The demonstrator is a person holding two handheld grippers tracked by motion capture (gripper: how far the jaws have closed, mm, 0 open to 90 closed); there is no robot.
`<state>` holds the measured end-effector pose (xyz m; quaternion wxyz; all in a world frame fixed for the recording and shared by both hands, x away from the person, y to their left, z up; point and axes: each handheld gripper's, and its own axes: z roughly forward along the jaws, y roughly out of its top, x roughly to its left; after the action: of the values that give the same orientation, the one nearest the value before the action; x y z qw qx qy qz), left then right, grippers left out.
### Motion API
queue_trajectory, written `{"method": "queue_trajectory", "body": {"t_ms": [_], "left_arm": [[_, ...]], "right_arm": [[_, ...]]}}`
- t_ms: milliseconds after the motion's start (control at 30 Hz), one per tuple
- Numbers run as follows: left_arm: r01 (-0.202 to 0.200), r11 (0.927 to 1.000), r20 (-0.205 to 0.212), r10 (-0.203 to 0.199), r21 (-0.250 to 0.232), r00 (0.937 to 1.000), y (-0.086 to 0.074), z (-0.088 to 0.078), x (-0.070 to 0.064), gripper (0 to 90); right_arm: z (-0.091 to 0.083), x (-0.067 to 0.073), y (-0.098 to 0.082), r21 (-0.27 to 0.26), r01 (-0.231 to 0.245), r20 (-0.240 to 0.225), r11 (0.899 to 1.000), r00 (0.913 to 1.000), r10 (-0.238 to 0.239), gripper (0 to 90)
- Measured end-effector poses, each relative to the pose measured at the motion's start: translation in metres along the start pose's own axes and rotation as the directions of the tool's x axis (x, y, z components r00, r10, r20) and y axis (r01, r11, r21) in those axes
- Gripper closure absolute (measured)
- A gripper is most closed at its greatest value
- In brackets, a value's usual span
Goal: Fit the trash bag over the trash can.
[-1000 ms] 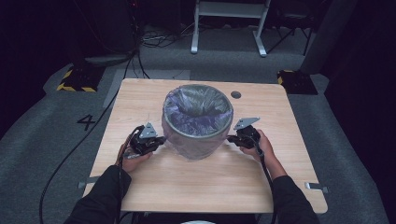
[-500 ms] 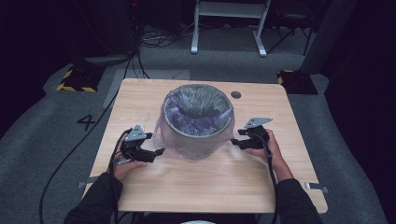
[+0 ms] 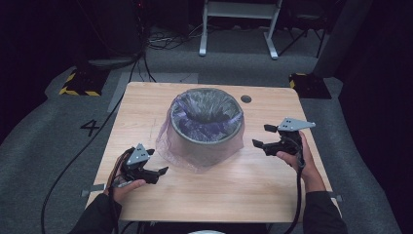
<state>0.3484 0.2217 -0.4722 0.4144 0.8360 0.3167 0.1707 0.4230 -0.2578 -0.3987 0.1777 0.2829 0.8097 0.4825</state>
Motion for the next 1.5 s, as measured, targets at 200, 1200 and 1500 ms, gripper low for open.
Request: {"method": "queue_trajectory", "body": {"t_ms": [200, 1200, 1500], "left_arm": [[-0.006, 0.9985, 0.035, 0.004, 0.055, 0.9994, -0.011, 0.008, -0.012, 15.6], [-0.037, 0.9897, 0.086, 0.026, 0.138, 0.9960, -0.023, 0.023, -0.012, 13.0], [-0.043, 0.9894, 0.095, 0.029, 0.139, 0.9950, -0.023, 0.024, -0.011, 12.2]], "right_arm": [[-0.014, 0.010, 0.040, -0.069, 0.043, 0.007, 0.997, 0.9991, -0.043, 19.8], [0.078, 0.062, 0.138, 0.056, 0.239, -0.093, 0.969, 0.9680, -0.233, 21.5], [0.097, 0.065, 0.133, 0.144, 0.234, -0.108, 0.962, 0.9695, -0.220, 21.6]]}}
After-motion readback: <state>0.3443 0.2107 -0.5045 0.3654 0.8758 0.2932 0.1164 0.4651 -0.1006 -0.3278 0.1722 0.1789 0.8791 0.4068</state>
